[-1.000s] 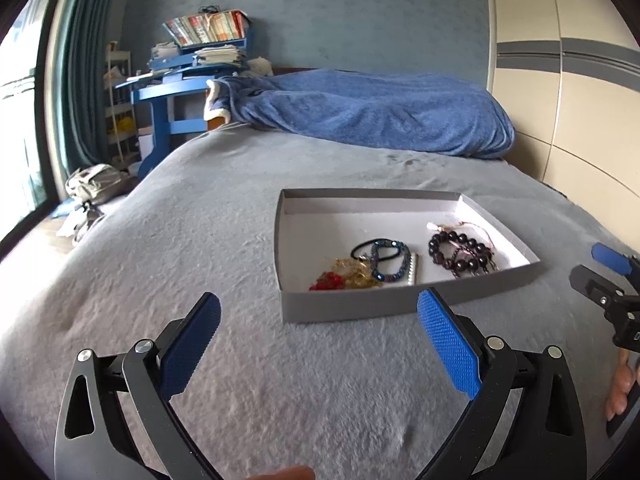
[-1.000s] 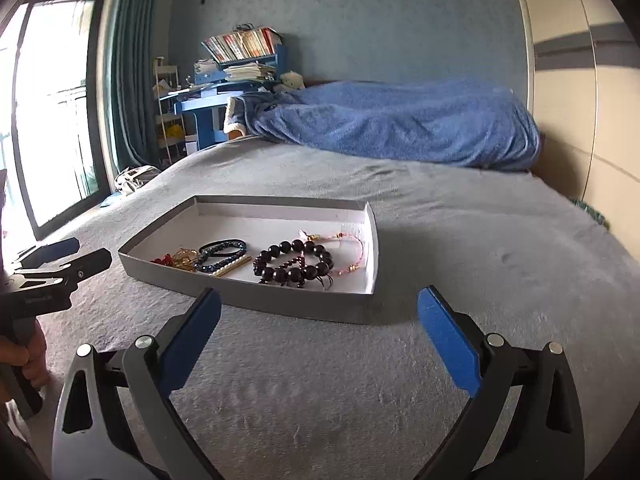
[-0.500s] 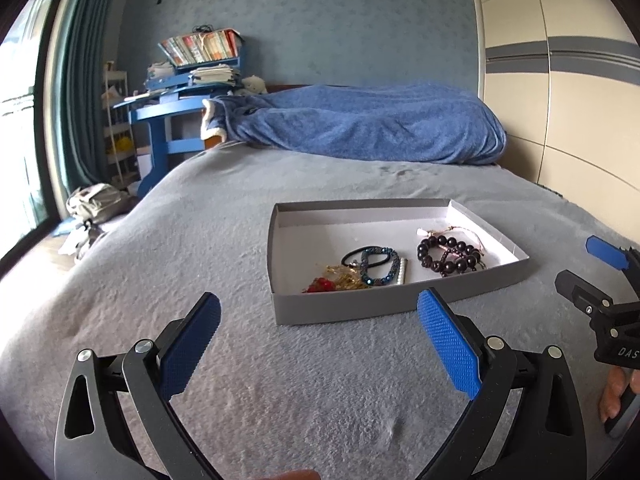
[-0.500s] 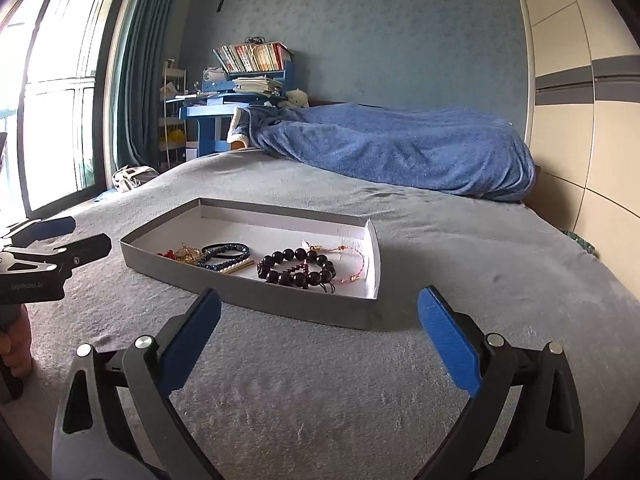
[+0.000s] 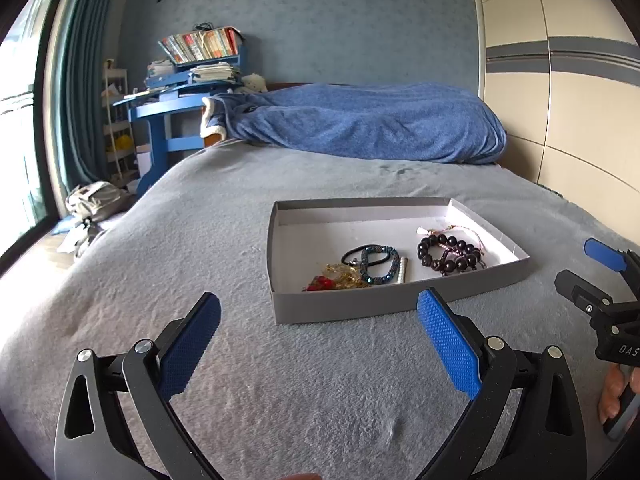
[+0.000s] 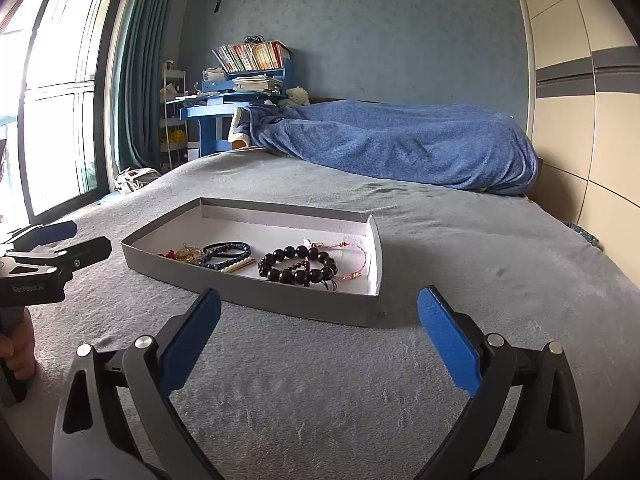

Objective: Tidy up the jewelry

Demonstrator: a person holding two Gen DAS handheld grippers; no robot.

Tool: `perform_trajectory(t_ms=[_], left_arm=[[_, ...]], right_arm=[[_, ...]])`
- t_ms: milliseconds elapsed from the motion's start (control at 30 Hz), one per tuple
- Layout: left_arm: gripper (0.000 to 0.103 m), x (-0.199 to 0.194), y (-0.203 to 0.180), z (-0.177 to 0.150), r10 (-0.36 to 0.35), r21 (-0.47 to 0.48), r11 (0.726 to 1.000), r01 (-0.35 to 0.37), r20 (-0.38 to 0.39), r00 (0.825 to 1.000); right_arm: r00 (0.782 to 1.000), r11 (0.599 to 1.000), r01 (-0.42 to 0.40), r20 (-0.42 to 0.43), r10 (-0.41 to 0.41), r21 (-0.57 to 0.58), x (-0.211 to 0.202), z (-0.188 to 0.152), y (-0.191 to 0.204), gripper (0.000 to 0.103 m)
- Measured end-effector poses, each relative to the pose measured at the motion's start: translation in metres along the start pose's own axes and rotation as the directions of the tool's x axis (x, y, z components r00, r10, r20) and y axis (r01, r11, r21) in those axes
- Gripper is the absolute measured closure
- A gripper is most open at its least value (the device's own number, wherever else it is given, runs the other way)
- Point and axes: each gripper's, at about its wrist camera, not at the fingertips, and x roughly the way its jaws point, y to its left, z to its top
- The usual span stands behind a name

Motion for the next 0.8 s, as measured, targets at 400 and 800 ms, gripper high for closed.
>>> perform_trajectory(t_ms=[400,800], left_arm=[[0.005,0.0002,-0.0002,0.0004,-0.001,-0.002,1.000,0.001,-0.001,1.000],[0.005,0.0007,-0.0015,-0.0007,0.003,0.009,1.000,-0.003,0.001,1.000]], right_arm=[[1.000,1.000,-0.005,-0.004,0.005,-0.002,-0.0011,-0.0002,0.0015,0.006],[1.000,1.000,-0.009,-0.003,0.009,0.005,-0.0010,-0.0009,0.0021,0.006]])
